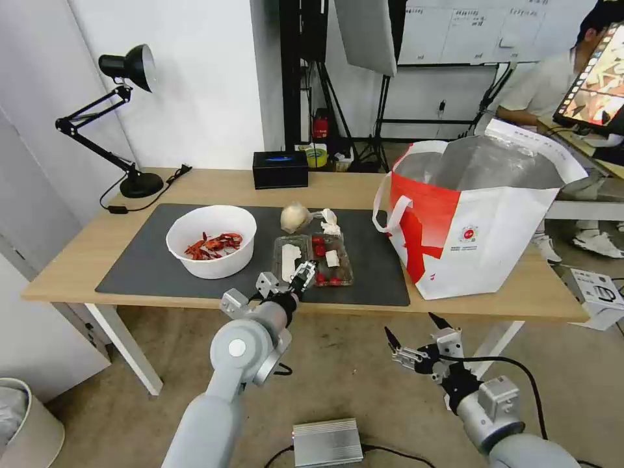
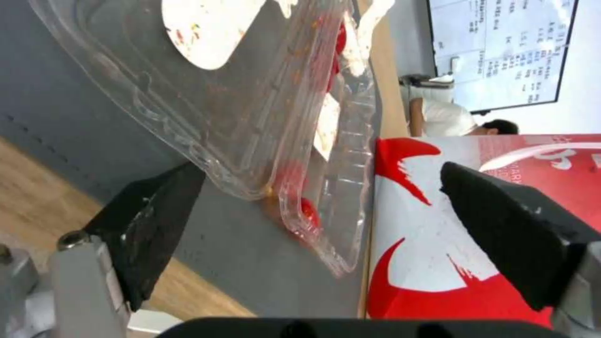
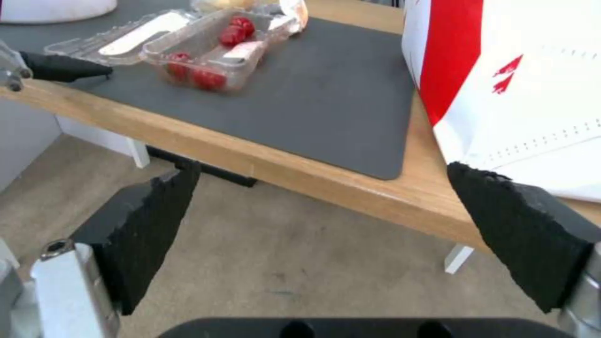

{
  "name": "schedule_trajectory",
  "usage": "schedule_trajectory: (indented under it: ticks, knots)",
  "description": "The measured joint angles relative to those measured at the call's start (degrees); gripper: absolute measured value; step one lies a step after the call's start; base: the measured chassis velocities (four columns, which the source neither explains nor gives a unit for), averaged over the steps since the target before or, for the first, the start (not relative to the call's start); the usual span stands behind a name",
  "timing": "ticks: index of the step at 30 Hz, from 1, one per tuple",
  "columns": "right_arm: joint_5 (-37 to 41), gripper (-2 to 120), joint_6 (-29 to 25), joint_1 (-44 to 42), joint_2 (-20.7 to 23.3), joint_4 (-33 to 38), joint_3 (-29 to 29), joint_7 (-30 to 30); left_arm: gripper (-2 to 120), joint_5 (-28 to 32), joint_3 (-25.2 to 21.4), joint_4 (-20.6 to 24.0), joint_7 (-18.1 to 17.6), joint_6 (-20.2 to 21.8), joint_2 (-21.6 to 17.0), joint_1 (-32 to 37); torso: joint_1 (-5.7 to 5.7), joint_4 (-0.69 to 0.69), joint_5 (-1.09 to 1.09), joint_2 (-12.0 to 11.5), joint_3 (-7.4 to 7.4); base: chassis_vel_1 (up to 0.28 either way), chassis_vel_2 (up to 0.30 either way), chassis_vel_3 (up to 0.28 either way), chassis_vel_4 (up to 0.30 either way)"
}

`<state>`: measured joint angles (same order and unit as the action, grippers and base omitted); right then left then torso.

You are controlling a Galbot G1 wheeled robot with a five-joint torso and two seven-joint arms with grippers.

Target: Pick up the trash from the table and place it into the takeout bag.

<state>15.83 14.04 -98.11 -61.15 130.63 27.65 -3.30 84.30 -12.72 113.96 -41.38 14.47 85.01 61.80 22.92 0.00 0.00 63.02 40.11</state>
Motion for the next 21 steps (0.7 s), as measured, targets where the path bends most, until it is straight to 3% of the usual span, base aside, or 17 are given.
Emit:
schedule_trajectory:
  ticks: [21]
  knots:
    - [-0.22, 100, 0.01, -0.29, -0.7, -0.13, -0.12, 0.0, 100, -0.05, 0.13, 1.46, 2.25, -1.58, -0.61, -0.03, 0.0, 0.0, 0.0, 0.0, 0.0, 0.0, 0.0, 0.0, 0.0]
